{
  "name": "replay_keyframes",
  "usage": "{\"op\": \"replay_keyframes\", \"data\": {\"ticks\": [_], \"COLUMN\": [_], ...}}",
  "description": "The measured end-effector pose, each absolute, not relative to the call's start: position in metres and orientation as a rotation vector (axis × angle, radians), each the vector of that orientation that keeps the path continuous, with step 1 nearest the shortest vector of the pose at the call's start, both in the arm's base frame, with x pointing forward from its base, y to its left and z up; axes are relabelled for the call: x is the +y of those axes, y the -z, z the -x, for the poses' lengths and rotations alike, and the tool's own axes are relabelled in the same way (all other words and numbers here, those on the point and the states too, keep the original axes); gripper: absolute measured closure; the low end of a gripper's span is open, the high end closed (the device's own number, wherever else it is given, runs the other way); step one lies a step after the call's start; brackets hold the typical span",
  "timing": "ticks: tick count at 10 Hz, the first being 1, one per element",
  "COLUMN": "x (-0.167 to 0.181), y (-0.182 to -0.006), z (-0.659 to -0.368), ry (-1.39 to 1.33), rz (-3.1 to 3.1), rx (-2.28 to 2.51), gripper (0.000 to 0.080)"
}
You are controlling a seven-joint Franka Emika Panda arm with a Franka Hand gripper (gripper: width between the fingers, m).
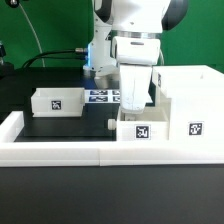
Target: Assemble drawer
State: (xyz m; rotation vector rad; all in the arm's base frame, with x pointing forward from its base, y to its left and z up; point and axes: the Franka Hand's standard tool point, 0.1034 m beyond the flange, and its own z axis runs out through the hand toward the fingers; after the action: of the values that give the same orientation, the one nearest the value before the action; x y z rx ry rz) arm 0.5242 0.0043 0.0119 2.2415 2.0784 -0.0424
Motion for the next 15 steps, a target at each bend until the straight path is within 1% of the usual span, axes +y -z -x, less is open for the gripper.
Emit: {"op": "replay_keyframes", "data": {"ticks": [1,8,11,15], "x": [-0.0002,0.0008,0.0007,-0.0038], "y": [-0.012,-0.0118,-0.0114,-0.0125], "z": [-0.5247,-0.5247,-0.525,-0.5247], "ry": [0.045,0.056,0.017,0.095], "rz": [-2.251,-2.22,-2.223,-2.222], "rx": [2.067,2.093,2.074,2.103], "gripper": [0.0755,0.0755,0.0755,0.0755]}}
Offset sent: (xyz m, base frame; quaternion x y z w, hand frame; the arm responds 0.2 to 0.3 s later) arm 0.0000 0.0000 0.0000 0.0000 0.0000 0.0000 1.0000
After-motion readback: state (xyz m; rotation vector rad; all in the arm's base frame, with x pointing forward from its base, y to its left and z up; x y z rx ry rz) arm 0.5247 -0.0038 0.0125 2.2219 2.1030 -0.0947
